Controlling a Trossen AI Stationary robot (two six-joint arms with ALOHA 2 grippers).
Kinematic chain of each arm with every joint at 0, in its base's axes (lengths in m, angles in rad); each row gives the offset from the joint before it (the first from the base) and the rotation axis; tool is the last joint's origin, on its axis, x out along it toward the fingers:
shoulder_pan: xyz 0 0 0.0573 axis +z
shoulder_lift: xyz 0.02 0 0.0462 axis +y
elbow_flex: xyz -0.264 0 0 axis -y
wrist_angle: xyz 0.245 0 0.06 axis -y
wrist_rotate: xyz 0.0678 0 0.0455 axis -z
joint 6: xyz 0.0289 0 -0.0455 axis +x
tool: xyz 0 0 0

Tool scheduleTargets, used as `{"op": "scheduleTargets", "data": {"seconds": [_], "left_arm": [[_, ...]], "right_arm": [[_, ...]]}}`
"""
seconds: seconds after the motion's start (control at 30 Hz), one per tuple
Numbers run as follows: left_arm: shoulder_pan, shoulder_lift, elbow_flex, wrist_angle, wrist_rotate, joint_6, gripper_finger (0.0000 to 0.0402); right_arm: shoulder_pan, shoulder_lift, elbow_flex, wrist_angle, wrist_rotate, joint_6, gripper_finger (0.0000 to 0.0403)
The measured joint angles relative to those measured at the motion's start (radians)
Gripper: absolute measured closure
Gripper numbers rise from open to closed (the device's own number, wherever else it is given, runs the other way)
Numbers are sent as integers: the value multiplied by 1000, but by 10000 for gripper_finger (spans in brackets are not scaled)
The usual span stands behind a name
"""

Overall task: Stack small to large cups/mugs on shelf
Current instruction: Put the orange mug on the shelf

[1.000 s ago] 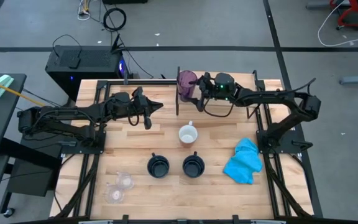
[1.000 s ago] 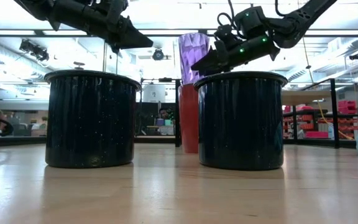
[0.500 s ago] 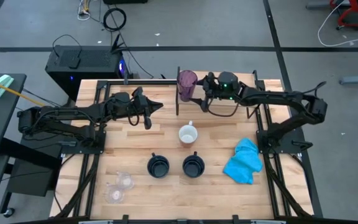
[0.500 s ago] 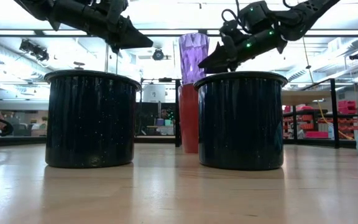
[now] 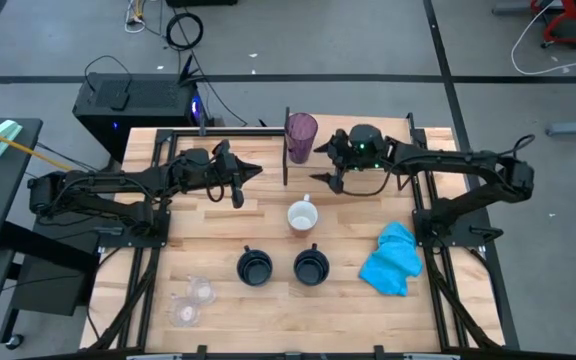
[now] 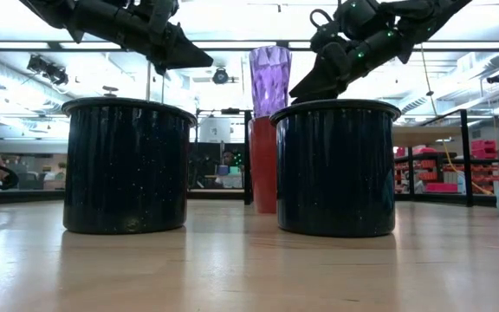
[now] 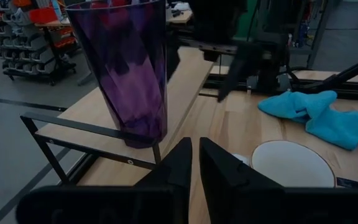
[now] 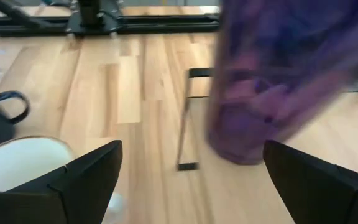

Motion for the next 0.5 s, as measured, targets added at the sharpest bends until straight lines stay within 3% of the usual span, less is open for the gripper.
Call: {"op": "scheduleTargets", "data": {"seconds": [0.37, 0.5], "left_arm": [[0, -93, 0, -120, 0, 6, 380], [0, -107, 0, -136, 0, 4, 379]], "right_arm": [[123, -4, 0, -79, 49, 42, 13], [198, -3, 0, -84, 127, 51, 14]]}}
